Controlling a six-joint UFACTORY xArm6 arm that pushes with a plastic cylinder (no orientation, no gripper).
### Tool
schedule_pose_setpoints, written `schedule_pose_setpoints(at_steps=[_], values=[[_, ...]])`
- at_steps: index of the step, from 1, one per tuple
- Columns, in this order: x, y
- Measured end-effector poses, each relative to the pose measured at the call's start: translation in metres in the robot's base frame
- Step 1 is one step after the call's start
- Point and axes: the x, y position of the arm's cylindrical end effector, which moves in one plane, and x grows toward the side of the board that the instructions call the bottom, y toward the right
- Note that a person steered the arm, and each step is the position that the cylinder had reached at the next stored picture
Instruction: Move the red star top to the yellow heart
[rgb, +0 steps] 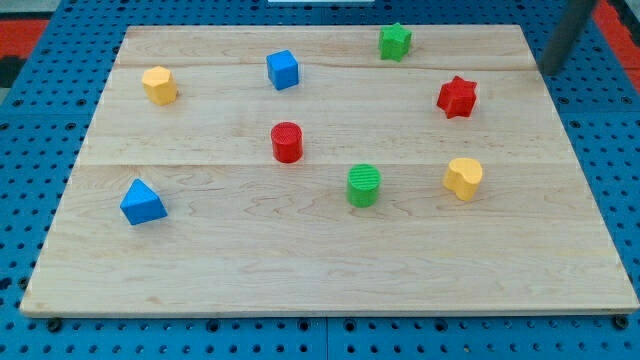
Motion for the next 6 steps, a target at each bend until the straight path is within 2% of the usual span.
schedule_pose_setpoints(at_steps=[1,2,4,5,6], values=[[0.023,-0.076],[0.069,-0.112],[0.087,-0.036],[0.126,-0.077],[0.172,-0.032]])
